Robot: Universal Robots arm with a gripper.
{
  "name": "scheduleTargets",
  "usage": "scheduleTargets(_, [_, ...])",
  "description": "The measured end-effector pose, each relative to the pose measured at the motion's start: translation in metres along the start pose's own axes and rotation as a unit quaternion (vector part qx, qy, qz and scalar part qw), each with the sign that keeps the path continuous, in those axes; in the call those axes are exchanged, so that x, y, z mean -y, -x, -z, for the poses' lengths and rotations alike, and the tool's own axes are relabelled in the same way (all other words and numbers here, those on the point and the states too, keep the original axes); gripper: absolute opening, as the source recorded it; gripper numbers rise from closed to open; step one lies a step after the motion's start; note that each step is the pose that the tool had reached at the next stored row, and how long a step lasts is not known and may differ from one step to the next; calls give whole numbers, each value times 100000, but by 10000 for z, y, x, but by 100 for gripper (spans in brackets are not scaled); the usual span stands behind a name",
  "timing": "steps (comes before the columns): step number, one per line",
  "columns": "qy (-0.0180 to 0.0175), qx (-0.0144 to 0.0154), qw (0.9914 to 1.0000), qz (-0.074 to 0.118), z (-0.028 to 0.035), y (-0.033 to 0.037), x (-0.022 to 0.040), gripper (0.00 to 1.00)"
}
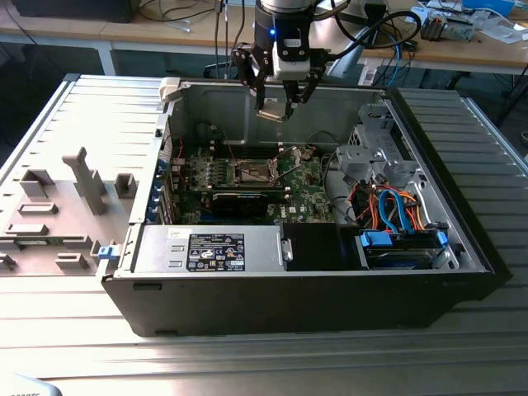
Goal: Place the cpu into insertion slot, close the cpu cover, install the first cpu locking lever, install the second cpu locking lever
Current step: 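Place the cpu into insertion slot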
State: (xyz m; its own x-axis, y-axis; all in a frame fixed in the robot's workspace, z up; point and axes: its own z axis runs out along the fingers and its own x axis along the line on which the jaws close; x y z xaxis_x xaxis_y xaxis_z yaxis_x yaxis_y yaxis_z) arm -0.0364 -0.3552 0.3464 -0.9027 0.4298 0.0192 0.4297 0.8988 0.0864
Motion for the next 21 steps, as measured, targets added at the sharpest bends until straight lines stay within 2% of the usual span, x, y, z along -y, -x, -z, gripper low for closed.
scheduleTargets(21, [23, 92, 99994, -1087, 0, 0, 0, 54])
